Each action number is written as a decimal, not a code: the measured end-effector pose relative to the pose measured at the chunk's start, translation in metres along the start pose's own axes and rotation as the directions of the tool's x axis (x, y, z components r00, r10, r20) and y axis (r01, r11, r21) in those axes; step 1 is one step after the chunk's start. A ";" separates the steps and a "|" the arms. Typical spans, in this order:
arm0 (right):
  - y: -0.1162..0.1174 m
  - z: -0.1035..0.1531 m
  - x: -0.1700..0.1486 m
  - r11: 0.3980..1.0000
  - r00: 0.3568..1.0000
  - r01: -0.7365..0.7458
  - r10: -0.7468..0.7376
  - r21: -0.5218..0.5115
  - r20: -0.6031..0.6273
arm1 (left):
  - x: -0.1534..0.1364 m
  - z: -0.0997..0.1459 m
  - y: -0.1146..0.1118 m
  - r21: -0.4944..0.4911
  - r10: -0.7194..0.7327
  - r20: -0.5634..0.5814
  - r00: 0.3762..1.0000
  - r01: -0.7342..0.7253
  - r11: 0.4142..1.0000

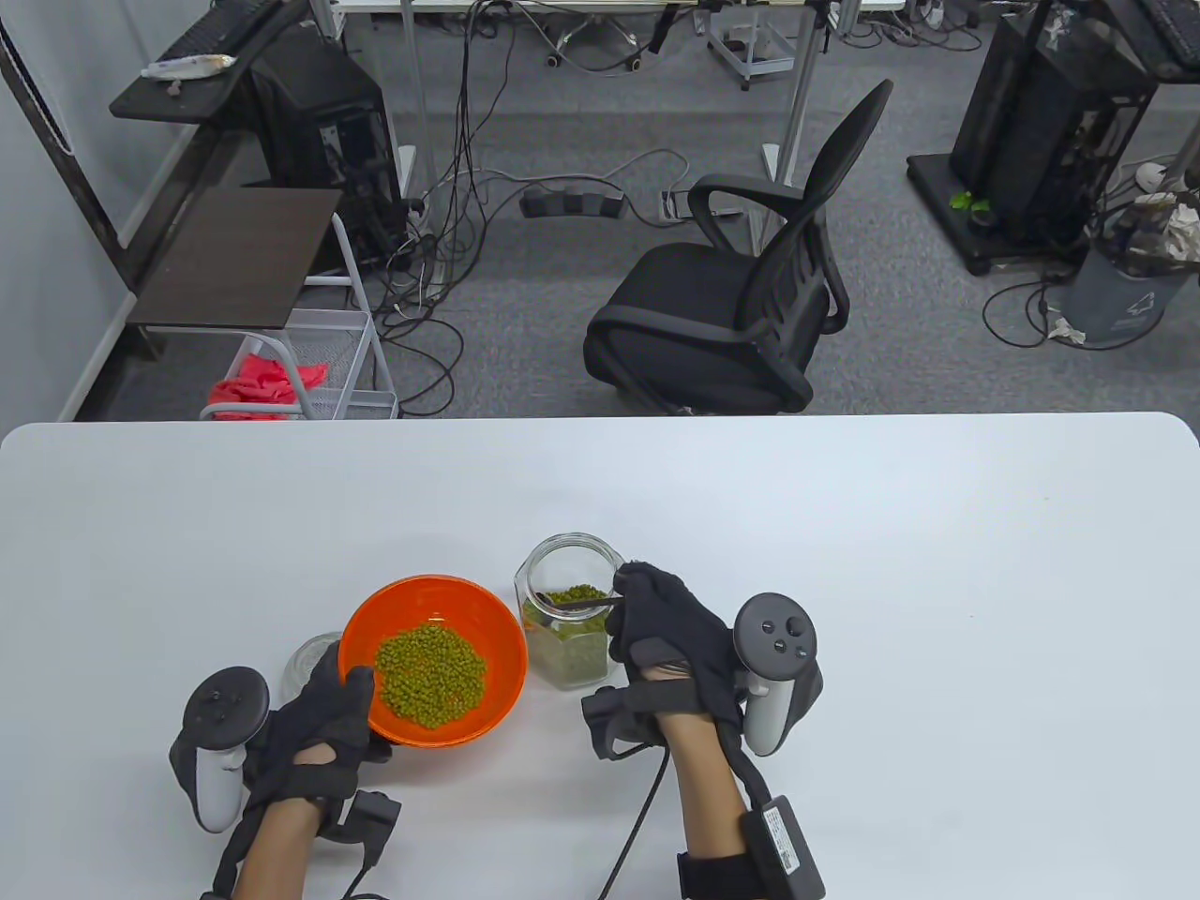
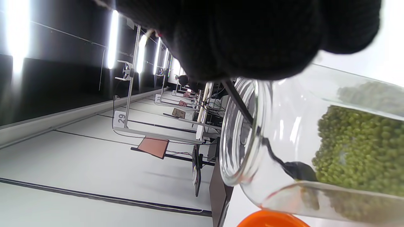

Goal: Portion mung beans with measuring scoop (Bowl in hand)

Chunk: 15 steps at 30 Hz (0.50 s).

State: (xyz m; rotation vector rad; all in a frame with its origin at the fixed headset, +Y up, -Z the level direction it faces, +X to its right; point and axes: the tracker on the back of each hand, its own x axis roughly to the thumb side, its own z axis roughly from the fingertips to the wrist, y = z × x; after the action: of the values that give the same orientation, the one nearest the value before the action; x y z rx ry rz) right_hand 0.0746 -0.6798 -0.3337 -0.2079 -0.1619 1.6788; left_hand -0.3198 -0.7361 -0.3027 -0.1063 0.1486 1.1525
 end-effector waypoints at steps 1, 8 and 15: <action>-0.001 0.000 -0.001 1.000 1.000 0.007 -0.007 -0.002 -0.003 | 0.000 0.000 0.000 0.000 -0.001 0.001 1.000 0.001 1.000; -0.011 0.000 -0.003 0.998 0.998 0.063 -0.063 -0.017 -0.024 | -0.001 0.000 -0.001 -0.001 0.002 -0.004 1.000 -0.002 1.000; -0.021 0.000 -0.006 0.990 0.989 0.139 -0.140 -0.033 -0.050 | -0.001 0.000 0.000 0.006 0.007 -0.008 1.000 -0.007 1.000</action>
State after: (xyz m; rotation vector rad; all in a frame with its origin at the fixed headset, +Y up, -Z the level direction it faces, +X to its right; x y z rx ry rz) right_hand 0.0953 -0.6835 -0.3286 -0.2568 -0.1580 1.5311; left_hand -0.3205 -0.7364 -0.3022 -0.1054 0.1596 1.1585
